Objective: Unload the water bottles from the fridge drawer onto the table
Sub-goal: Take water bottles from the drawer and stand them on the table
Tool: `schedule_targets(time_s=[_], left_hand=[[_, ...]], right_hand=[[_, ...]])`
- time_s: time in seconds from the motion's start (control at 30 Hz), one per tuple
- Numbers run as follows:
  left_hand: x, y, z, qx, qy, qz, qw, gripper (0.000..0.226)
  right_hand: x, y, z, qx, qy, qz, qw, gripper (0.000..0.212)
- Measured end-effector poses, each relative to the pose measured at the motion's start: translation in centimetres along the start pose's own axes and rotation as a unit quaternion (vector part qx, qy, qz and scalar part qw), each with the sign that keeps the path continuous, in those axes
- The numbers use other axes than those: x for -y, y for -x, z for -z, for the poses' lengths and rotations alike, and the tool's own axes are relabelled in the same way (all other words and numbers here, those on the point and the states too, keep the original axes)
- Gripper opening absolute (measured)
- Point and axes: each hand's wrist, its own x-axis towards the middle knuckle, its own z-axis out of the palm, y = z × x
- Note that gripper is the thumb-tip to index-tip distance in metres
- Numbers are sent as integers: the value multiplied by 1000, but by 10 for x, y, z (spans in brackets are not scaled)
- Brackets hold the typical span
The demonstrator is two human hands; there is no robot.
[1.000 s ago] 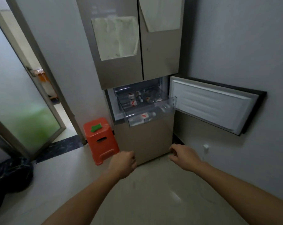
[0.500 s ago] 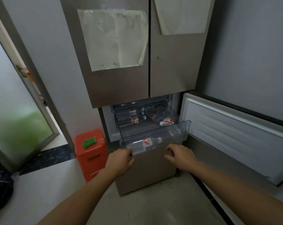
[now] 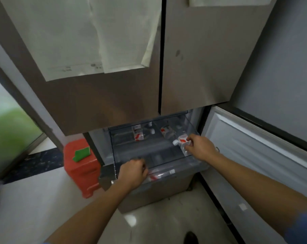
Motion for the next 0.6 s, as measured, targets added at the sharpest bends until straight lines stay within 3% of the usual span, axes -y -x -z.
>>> schedule_targets(time_s=[0.23, 0.3, 0.4, 0.6], left_hand=[[8, -25, -27, 38, 49, 151, 987, 31], [9, -29, -32, 39, 53, 176, 982, 33], [9, -28, -35, 37, 46, 193, 979, 34], [8, -25, -41, 20, 37, 211, 976, 35]], right_hand=[[-24, -123, -45, 42, 12, 12, 999, 40], [-25, -153, -57, 52, 39, 8, 998, 52], [-24, -177, -76, 63, 74, -21, 995, 80], [-11, -185, -102, 53, 64, -61, 995, 88]])
